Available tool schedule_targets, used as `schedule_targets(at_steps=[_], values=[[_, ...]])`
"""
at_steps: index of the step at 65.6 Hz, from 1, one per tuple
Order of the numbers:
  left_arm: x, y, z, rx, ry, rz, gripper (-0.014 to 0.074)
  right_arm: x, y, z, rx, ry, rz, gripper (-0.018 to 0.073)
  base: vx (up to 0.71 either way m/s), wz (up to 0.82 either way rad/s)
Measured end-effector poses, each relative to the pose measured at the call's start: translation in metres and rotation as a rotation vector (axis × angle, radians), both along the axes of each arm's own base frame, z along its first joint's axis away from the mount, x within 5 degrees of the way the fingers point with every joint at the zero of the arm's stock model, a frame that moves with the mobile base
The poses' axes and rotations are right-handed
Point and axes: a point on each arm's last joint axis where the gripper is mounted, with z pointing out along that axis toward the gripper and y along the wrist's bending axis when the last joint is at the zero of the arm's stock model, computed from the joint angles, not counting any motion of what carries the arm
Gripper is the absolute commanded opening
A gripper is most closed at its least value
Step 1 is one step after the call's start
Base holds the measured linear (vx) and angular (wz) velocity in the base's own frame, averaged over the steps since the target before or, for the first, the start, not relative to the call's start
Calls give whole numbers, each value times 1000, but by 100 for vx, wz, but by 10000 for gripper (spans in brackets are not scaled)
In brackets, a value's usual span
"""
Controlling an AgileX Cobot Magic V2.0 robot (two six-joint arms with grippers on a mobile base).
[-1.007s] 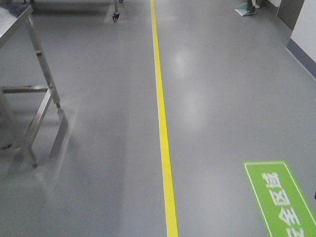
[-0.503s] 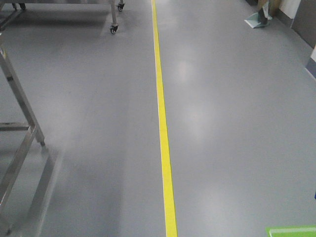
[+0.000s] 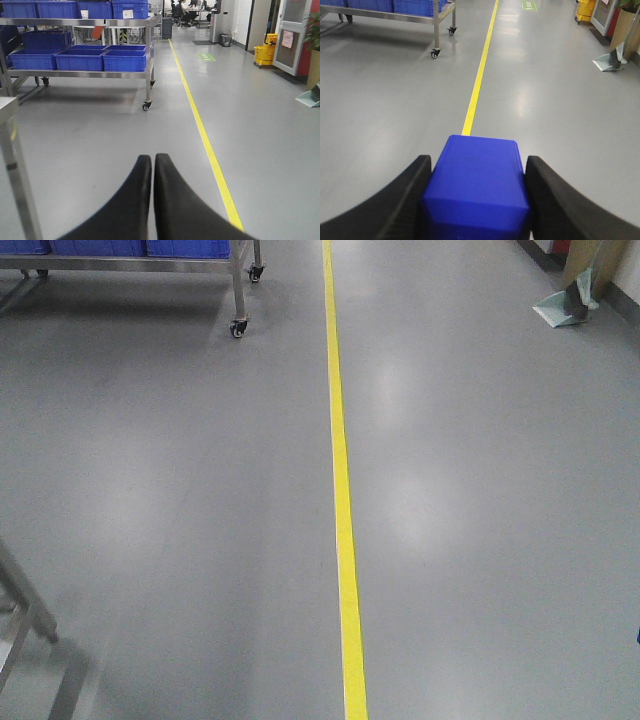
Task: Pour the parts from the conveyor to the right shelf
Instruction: 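Drive along the aisle and turn toward the shelf of blue bins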
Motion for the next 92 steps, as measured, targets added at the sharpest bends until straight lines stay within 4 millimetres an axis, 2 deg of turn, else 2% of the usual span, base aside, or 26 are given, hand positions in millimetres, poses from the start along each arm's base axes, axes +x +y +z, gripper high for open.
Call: schedule_targets(at_steps=[44, 92], values=[[0, 0, 0, 0, 0, 0, -6, 0, 0, 0, -1, -1, 0, -5, 85, 12], [0, 0, 0, 0, 0, 0, -6, 0, 0, 0, -2, -1, -1, -5, 77, 48]])
